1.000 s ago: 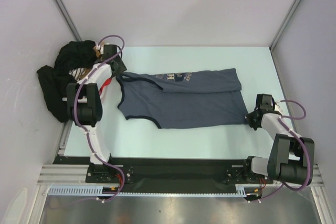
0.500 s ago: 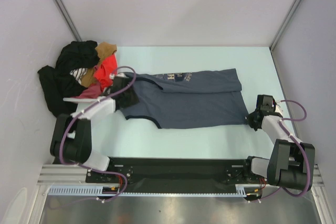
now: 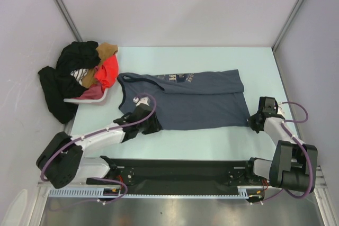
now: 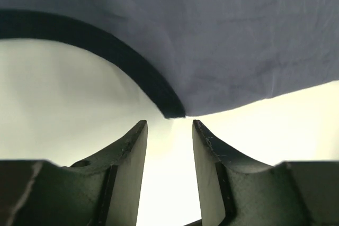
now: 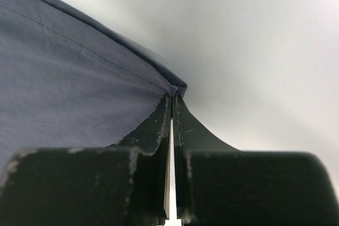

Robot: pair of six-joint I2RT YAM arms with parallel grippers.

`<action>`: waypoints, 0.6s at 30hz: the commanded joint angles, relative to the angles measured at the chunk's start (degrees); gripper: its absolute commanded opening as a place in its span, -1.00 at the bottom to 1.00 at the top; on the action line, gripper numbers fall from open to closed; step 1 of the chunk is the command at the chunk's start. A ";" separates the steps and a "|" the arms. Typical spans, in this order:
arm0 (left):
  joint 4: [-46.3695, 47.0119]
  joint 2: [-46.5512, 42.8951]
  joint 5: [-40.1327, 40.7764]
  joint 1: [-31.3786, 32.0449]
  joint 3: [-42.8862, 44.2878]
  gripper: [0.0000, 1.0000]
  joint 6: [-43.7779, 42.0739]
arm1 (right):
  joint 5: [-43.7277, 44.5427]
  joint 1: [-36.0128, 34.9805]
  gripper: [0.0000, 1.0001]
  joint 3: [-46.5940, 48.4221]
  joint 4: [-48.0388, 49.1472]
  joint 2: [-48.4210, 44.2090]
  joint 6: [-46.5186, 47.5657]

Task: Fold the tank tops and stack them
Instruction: Fold the tank top

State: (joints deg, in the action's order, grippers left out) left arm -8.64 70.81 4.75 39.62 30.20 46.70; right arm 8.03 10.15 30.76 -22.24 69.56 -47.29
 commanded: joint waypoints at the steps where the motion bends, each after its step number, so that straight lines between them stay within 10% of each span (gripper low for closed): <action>1: 4.94 2.66 2.01 2.74 0.92 -0.11 4.27 | -0.21 0.31 -1.00 -0.35 0.27 -0.65 0.97; 13: 8.29 10.92 5.00 3.71 3.47 -0.19 4.54 | -0.56 0.31 -1.00 -0.35 -0.44 -1.97 1.23; 18: 6.99 12.78 4.56 4.06 4.96 -0.99 3.84 | 0.23 0.31 -1.00 0.17 -2.80 -2.50 1.58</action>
State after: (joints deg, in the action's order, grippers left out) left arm -0.97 82.70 8.01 43.03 33.32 50.83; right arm 7.29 10.24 30.76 -22.70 68.38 -46.57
